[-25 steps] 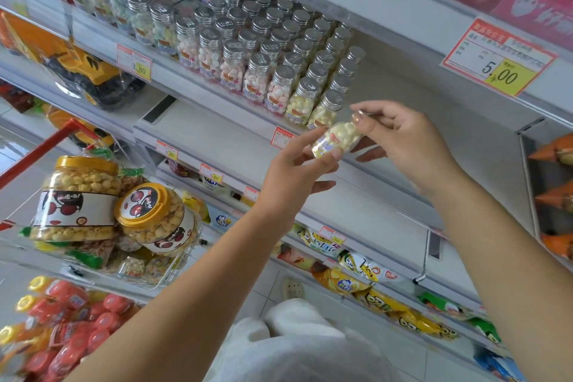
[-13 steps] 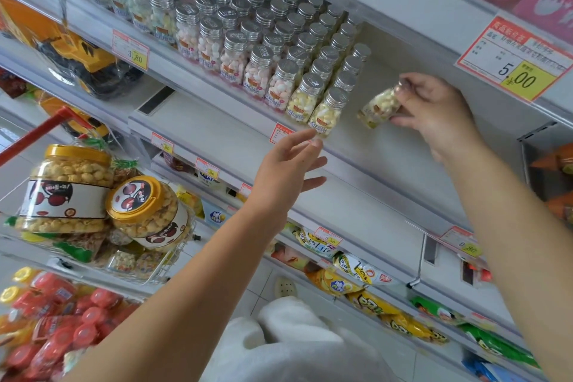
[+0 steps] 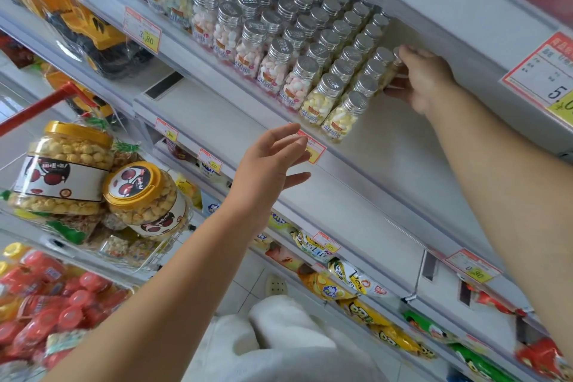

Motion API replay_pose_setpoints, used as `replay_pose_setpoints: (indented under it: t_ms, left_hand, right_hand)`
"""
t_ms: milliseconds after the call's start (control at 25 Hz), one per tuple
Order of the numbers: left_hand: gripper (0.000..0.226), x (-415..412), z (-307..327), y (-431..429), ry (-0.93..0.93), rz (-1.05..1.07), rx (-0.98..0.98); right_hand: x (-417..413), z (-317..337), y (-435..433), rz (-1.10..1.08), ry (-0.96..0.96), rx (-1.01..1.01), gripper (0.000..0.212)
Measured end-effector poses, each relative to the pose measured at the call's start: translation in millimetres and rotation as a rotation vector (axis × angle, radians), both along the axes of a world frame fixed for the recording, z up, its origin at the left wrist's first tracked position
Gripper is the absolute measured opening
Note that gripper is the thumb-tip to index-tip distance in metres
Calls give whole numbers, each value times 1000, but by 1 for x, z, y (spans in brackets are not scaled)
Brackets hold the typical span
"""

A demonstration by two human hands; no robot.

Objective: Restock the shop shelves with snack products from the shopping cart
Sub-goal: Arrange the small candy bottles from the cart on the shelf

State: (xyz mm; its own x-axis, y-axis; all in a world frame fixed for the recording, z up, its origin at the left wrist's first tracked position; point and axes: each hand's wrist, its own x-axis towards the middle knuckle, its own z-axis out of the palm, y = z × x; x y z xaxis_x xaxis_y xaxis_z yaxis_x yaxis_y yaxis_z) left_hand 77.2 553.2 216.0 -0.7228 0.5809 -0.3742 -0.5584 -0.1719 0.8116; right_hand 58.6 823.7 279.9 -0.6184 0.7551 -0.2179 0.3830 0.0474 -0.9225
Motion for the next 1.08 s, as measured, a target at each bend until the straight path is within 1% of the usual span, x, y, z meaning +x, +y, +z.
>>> replay_pose_setpoints:
  t_ms: [200,320,480,600,800,920,1000,1080]
  left_hand:
    - [25,-4,-3,-6,-13,18,4]
    - [22,-5,-6,-9,-32,20,10]
    - [22,-7,-7,-14,-40,15,18]
    - [22,-10,-7,-18,-40,7,19]
    - [23,-10,-8,-27,-28,-15,1]
    - [23,-8,-8,-35,-26,-16,-22]
    - [24,-7,-8,-40,-23,-12,-38]
    - [25,-5,-8,-43,-21,-5,-49]
  right_hand:
    - [-11,4,-12,-69,34,3,25]
    - [-17,2,-17,-104,60,-3,24]
    - [-14,-9,-20,-195,124,-102,29]
    - [-15,-19,-31,-286,224,-180,26]
    - [-22,-20,-56,-441,375,-279,29]
    - [-18,-20,-64,-517,483,-392,33]
    - [-11,-22,-69,-591,578,-485,30]
    - [-4,-24,-78,-621,636,-534,30]
